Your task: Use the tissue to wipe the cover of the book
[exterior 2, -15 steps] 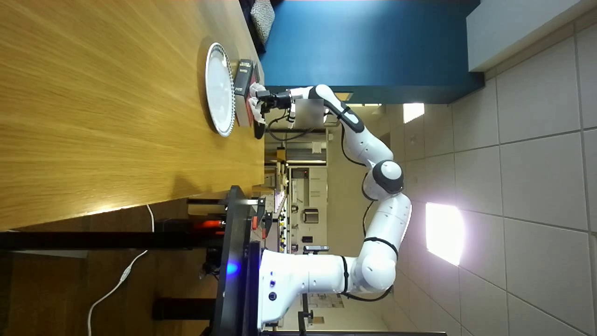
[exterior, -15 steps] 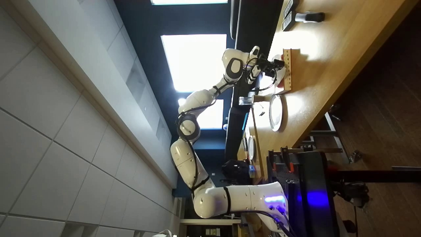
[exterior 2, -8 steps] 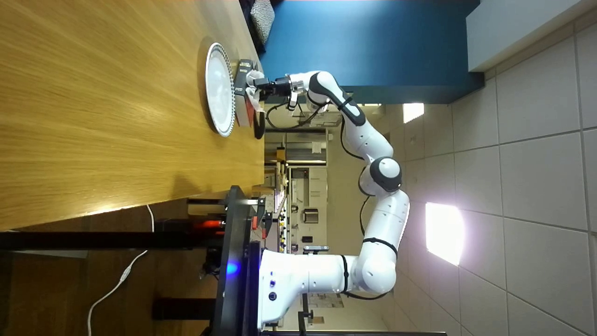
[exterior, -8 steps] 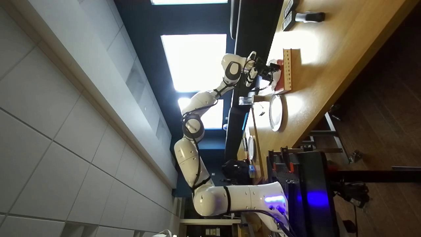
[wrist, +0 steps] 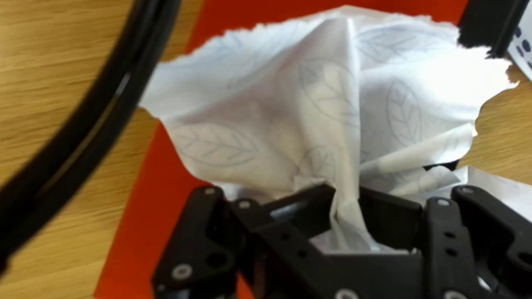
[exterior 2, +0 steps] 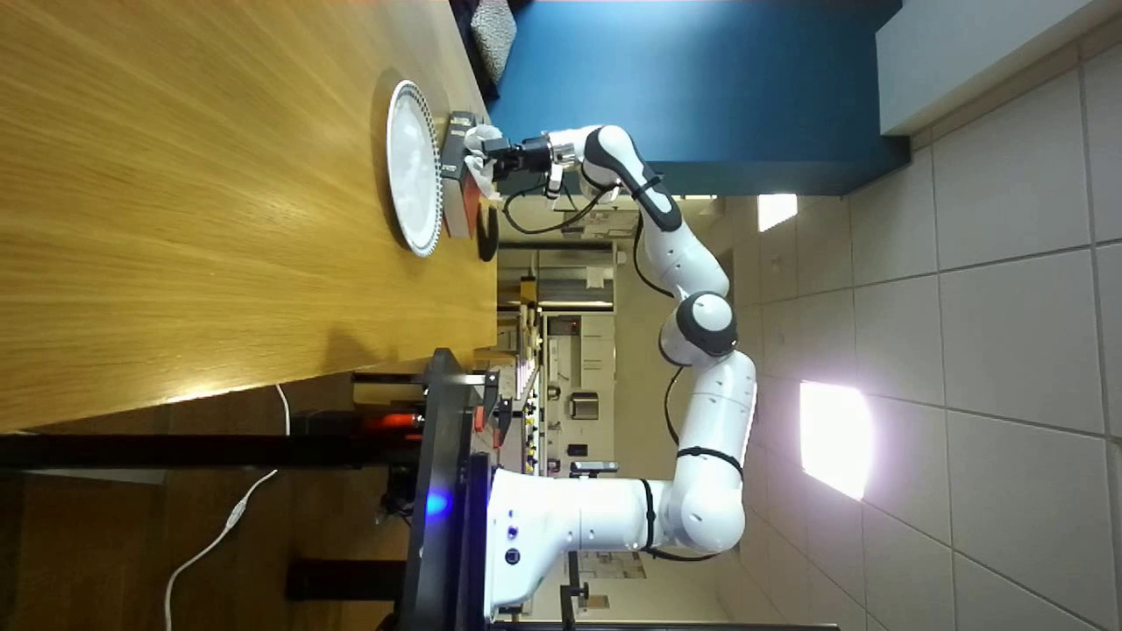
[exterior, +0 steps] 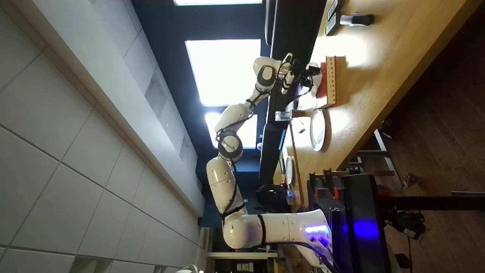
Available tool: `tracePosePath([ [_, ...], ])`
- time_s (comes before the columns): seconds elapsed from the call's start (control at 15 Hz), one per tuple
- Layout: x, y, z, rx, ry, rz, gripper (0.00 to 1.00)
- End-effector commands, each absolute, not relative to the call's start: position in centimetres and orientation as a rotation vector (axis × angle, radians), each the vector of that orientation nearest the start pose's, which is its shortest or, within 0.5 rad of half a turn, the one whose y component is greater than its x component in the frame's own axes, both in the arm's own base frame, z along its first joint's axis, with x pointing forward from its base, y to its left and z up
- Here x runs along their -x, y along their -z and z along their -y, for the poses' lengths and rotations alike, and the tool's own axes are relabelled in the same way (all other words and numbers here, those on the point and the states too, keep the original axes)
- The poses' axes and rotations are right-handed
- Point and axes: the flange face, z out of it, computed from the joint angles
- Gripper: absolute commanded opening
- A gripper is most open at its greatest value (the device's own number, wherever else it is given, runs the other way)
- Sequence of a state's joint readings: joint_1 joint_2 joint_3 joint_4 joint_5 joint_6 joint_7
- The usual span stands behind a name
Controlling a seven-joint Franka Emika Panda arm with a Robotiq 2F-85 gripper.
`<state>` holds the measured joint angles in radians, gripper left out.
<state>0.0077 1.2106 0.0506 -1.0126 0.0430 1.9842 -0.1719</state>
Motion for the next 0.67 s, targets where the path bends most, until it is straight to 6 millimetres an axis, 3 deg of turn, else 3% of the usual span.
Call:
tracePosePath([
  [0.0,-76.0,-10.2,1.1,3.030,-0.326,0.180,0.00],
  [0.2,-76.4,-10.3,4.6,3.044,-0.320,0.100,0.00],
  [0.33,-76.5,-10.2,5.7,3.043,-0.321,0.081,0.00],
  [0.47,-76.5,-9.9,5.6,3.031,-0.327,0.098,0.00],
  [0.6,-76.6,-9.5,4.2,3.018,-0.332,0.134,0.00],
])
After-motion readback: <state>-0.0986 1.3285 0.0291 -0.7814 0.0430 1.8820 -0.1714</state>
